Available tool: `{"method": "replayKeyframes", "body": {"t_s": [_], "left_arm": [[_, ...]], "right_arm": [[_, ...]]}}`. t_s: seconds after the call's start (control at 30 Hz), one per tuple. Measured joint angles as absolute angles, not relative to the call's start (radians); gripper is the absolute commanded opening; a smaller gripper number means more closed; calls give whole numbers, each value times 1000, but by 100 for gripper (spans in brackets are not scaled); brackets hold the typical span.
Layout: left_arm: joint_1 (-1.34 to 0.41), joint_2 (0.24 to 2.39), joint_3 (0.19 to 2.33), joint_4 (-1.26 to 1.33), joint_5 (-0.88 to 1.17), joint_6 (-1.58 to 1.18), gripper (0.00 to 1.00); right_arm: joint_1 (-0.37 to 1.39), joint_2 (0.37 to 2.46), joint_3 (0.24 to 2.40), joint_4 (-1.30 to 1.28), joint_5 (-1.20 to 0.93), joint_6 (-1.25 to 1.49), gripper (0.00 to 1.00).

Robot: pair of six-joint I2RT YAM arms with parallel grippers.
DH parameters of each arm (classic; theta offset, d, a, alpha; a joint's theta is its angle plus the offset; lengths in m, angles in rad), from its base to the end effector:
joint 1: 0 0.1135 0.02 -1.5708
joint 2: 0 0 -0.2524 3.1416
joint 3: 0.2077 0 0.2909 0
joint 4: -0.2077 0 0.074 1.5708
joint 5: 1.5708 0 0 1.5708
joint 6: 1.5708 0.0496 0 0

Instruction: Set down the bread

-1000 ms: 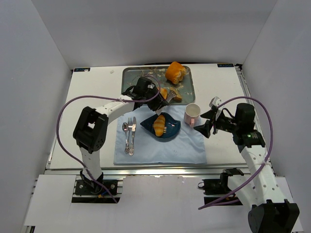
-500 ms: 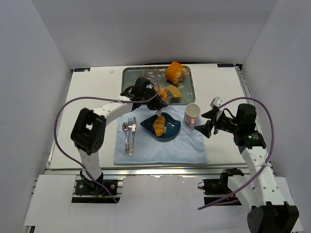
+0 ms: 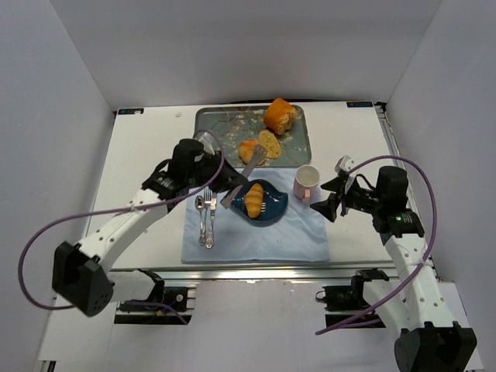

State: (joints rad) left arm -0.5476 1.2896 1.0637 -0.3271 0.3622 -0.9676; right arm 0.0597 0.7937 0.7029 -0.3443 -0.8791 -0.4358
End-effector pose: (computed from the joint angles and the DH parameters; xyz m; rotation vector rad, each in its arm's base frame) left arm 0.2839 -0.1937 0.2875 -0.2552 2.3493 -1.2140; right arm 0.2250 0.0517 0.2829 -0.9700 1.6212 0.6201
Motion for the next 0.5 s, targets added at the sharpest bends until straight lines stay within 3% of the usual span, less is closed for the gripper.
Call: {"method": "replayKeyframes", "body": {"t_s": [0.23, 0.5], "left_arm": [[-556, 1115, 912, -487, 395, -920, 6], [-622, 1113, 862, -584, 400, -870, 13]], "right_arm": [[59, 808, 705, -354, -887, -447, 76], [59, 818, 715, -369, -893, -454, 76]]}}
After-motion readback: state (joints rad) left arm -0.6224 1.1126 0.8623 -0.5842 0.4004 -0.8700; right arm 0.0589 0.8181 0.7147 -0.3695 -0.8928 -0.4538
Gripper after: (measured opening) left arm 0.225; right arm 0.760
